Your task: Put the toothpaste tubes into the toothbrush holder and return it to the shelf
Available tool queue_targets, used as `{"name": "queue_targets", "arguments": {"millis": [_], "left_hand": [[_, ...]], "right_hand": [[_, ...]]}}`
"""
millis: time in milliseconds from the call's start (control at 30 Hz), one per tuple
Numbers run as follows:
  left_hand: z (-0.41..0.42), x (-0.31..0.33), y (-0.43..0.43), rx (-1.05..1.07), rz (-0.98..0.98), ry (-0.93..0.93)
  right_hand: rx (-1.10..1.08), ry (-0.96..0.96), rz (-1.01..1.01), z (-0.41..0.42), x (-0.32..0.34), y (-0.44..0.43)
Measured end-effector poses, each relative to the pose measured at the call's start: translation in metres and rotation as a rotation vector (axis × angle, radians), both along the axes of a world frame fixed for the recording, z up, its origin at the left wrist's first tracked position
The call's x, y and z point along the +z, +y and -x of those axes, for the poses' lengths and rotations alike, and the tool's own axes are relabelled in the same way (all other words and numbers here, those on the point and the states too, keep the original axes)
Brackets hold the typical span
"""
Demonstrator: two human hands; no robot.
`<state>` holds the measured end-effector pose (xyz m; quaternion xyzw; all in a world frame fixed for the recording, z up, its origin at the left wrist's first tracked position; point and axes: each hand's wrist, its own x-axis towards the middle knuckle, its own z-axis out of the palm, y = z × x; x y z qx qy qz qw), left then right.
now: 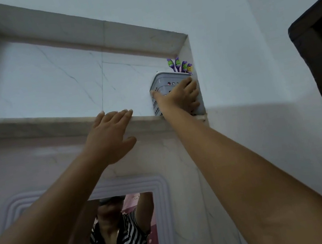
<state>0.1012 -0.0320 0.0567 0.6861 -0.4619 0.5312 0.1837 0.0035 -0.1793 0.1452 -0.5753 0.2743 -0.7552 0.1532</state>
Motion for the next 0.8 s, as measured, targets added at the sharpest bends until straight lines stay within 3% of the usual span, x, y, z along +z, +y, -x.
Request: {"name": "queue_targets", "arguments": {"millis": [233, 400, 500, 667, 800], "left_hand": [[0.002, -0.002, 0.000, 0.009, 0.002, 0.028], [0.008, -0.006, 0.001, 0.045, 0.007, 0.058], [0.019, -0.008, 0.009, 0.095, -0.040, 0.084], [0.052, -0.036, 0.050, 0.153, -0.132, 0.026], [0.080, -0.087, 0.103, 0.119, 0.060, -0.135]], "right_hand": [[-0.073, 0.070, 0.082, -0.009, -0.004, -0.011], [-0.103, 0.226, 0.196, -0.005, -0.018, -0.021], [-0.061, 0.295, 0.247, 0.005, -0.035, -0.019], [0.106, 0.253, 0.392, 0.037, -0.093, 0.024], [0.246, 0.242, 0.587, 0.069, -0.146, 0.069]]}}
